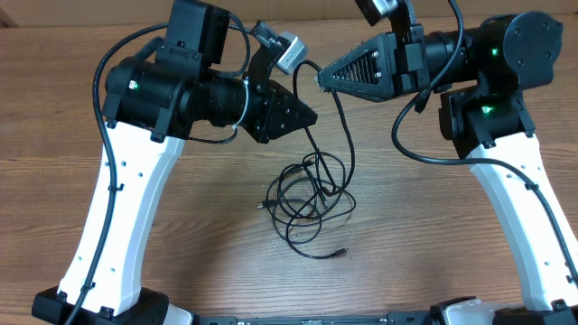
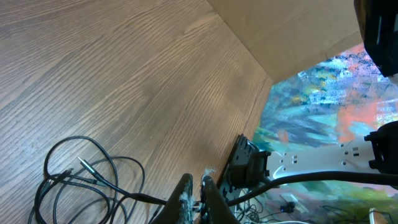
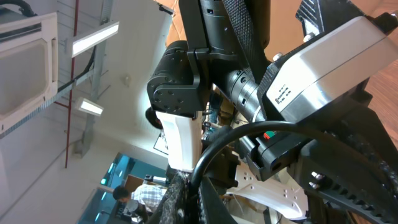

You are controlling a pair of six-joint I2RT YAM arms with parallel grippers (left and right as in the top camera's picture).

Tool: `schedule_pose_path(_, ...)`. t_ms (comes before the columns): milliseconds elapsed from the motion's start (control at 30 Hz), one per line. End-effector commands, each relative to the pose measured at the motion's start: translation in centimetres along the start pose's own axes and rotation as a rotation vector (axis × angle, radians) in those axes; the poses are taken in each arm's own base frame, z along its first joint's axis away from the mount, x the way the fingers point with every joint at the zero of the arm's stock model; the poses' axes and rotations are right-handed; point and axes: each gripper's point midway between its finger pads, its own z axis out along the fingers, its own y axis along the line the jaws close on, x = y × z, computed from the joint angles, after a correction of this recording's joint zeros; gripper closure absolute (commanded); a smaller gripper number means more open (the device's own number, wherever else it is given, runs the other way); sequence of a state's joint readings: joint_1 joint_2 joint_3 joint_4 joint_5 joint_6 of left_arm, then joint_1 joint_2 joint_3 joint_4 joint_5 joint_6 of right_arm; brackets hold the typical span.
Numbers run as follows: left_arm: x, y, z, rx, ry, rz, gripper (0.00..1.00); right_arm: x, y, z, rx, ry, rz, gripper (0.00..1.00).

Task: Untangle cables

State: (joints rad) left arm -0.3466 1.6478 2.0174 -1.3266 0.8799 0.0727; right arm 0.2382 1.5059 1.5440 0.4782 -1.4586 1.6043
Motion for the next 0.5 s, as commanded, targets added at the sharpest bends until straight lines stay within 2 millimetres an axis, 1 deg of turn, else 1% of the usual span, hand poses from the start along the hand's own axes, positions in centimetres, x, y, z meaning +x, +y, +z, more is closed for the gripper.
schedule_pose_path(0,-0.1,-0.7,0.1,0.03,-0.001,0.004,0.96,-0.7,0.0,-0.9,0.01,-0.047,-0.002,0.96)
schedule_pose_path(100,0.0,0.7,0.1,-0.05,0.003,-0.03,0.96,-1.2,-0.2,-1.9,0.024,-0.071,-0.004,0.96)
schedule_pose_path(133,0.0,2.0,-0.1,-0.126,0.001,-0.083,0.96,-1.4,-0.4,-2.4,0.032,-0.081,-0.014,0.96)
schedule_pose_path(167,-0.1,2.8,-0.4,-0.182,-0.006,-0.118,0.96,-1.4,-0.5,-2.8,0.039,-0.084,-0.023,0.93)
schedule_pose_path(200,-0.2,3.8,-0.8,-0.255,-0.02,-0.153,0.96,-1.5,-0.6,-3.3,0.048,-0.087,-0.033,0.88)
schedule_pose_path(233,-0.4,4.4,-1.4,-0.31,-0.039,-0.178,0.96,-1.5,-0.7,-3.7,0.057,-0.086,-0.043,0.82)
schedule_pose_path(267,-0.7,4.5,-1.8,-0.336,-0.053,-0.179,0.96,-1.4,-0.8,-4.2,0.066,-0.083,-0.05,0.74)
schedule_pose_path(300,-1.1,4.2,-2.4,-0.355,-0.074,-0.164,0.96,-1.4,-0.9,-4.6,0.073,-0.081,-0.051,0.58)
schedule_pose_path(333,-1.9,3.6,-3.3,-0.369,-0.108,-0.135,0.96,-1.3,-1.1,-5.2,0.084,-0.078,-0.05,0.48)
schedule_pose_path(367,-2.5,3.0,-4.0,-0.376,-0.135,-0.115,0.96,-1.3,-1.1,-5.6,0.091,-0.078,-0.05,0.44)
schedule_pose_path(467,-4.9,0.1,-6.7,-0.376,-0.241,-0.034,0.96,-1.5,-1.4,-7.0,0.113,-0.098,-0.049,0.24)
